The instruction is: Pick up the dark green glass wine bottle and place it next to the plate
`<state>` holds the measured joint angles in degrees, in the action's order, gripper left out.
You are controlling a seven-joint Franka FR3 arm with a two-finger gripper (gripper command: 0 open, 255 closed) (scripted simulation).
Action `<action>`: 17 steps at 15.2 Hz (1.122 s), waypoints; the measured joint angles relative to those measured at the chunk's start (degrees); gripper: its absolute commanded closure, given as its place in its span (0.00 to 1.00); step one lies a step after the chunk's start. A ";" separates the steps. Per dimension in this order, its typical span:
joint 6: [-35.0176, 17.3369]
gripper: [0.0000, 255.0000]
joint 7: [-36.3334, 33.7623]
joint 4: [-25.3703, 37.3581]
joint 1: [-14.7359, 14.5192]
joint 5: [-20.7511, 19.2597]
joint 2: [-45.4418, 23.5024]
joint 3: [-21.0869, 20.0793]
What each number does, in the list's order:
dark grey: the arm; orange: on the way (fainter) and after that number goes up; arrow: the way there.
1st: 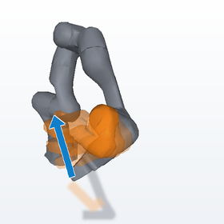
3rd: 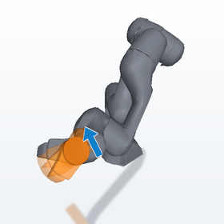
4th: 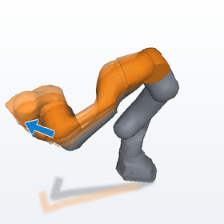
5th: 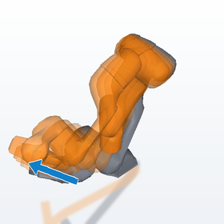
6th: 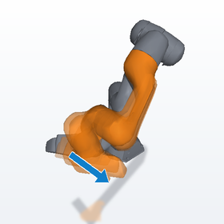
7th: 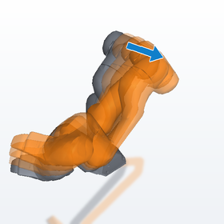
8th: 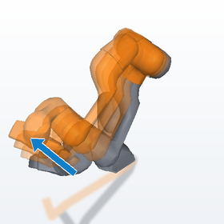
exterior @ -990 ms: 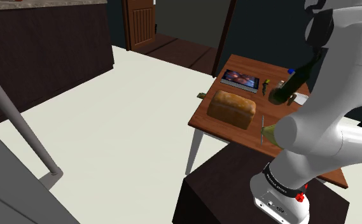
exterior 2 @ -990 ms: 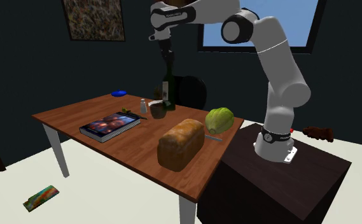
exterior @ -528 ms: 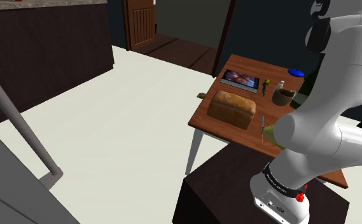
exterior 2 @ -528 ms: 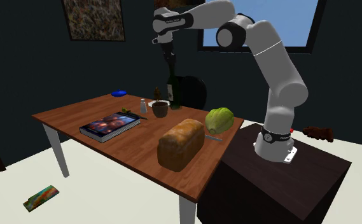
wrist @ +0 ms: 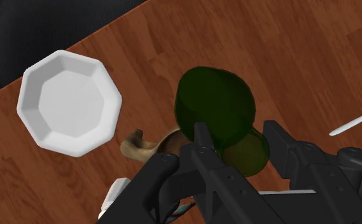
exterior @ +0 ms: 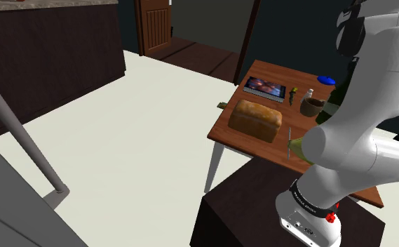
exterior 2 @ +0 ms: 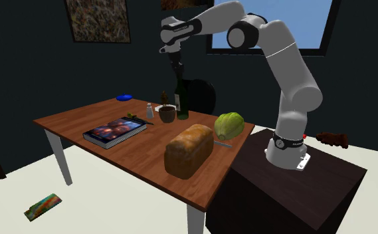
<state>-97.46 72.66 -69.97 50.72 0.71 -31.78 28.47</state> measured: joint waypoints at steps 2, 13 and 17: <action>-1.40 1.00 -0.14 -1.36 -0.10 0.01 -0.08 -0.04; -1.99 0.00 -0.32 -2.13 -0.33 -0.07 0.16 -0.04; -0.20 0.00 -0.38 -0.78 -0.50 -0.24 0.60 0.03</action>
<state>-97.66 72.29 -70.75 50.21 0.47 -31.18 28.50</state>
